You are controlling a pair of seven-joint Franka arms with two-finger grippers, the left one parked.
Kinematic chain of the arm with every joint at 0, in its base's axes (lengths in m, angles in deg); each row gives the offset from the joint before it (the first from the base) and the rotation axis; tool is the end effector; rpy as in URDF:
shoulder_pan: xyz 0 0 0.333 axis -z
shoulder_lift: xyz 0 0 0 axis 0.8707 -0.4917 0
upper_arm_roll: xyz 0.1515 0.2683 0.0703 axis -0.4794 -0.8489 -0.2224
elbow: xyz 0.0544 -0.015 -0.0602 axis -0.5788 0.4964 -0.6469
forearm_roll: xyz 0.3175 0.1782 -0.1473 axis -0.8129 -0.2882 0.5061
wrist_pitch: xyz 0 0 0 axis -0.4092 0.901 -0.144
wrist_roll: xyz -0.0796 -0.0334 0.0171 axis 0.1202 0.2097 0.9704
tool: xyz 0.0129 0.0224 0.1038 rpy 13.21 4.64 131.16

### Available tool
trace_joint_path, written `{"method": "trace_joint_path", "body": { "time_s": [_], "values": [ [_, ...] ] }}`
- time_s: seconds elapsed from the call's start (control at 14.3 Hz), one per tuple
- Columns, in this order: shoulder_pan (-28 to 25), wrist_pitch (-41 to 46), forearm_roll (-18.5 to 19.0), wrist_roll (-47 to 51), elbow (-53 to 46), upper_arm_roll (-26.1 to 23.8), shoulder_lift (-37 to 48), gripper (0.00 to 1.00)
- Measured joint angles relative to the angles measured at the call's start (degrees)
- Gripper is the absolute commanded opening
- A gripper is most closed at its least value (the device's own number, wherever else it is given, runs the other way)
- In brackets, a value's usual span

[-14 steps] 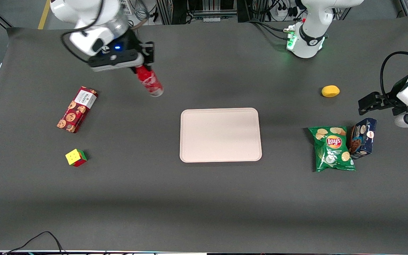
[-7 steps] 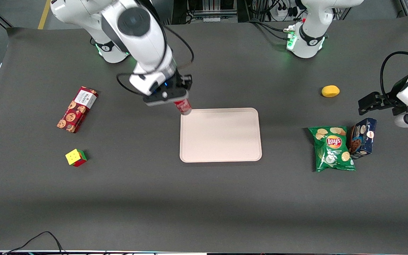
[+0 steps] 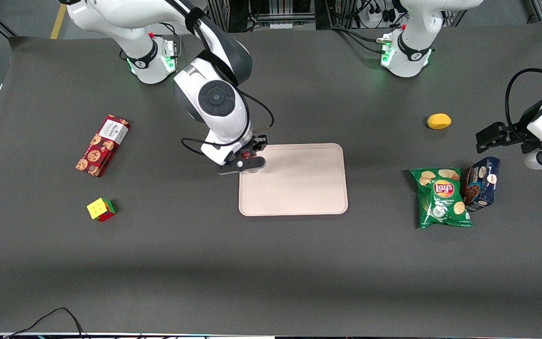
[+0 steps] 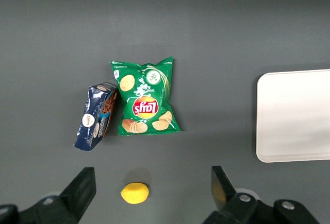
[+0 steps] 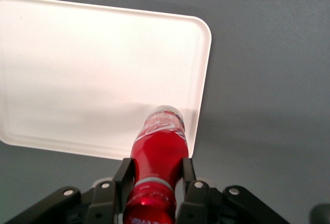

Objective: Place coke bottle on tray
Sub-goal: 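Lower the bottle upright onto the pink tray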

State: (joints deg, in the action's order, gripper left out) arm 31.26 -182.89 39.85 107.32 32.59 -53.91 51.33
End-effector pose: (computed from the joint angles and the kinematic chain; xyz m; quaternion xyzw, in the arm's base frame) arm 0.5133 0.4311 0.3731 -0.9969 -0.0578 0.0524 0.0100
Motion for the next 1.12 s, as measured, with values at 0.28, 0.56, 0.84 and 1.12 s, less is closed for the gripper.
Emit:
{"method": "trace_joint_path", "body": {
  "time_s": [0.28,0.56,0.84,1.12],
  "values": [
    [0.0,-3.5,0.9,0.0,0.0,0.0,-2.6,0.0],
    [0.0,-7.4,2.8,0.0,0.0,0.0,-5.7,0.0],
    [0.0,-8.4,2.9,0.0,0.1,0.0,-7.0,0.0],
    [0.0,-8.4,2.9,0.0,0.1,0.0,-7.2,0.81]
  ]
}}
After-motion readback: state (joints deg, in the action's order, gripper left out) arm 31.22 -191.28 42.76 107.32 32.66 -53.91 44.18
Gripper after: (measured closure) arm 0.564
